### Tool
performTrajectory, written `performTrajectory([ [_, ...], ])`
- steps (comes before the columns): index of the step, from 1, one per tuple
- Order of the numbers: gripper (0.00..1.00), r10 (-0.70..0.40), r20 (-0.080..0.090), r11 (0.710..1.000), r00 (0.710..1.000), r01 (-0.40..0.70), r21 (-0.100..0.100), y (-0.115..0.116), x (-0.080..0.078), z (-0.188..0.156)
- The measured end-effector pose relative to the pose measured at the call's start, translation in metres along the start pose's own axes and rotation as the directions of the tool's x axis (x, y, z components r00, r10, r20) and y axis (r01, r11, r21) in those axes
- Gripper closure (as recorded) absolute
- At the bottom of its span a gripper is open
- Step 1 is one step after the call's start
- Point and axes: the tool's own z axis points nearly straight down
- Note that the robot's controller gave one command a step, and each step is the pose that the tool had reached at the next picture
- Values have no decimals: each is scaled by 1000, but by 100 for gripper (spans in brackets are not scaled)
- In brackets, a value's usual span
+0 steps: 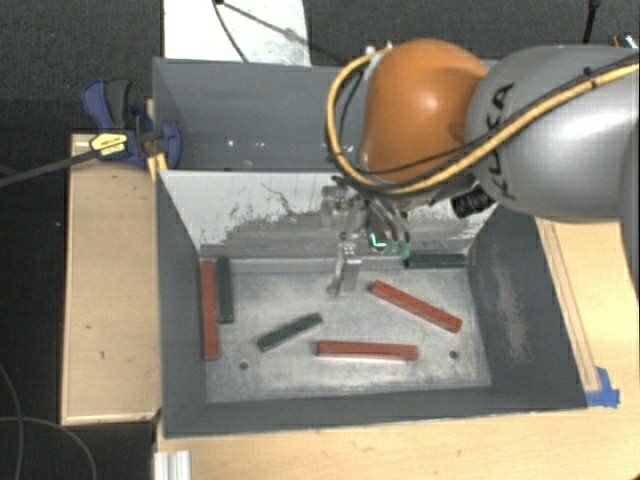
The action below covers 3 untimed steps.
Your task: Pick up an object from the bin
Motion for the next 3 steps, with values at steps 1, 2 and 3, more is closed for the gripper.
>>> performTrajectory([
  [1, 0, 157, -3, 988, 988, -157, 2, -5, 67, 151],
  [2, 100, 160, 6, 987, 987, -160, -2, -4, 64, 147],
  [3, 100, 221, 15, 975, 975, -221, -5, -5, 59, 21],
])
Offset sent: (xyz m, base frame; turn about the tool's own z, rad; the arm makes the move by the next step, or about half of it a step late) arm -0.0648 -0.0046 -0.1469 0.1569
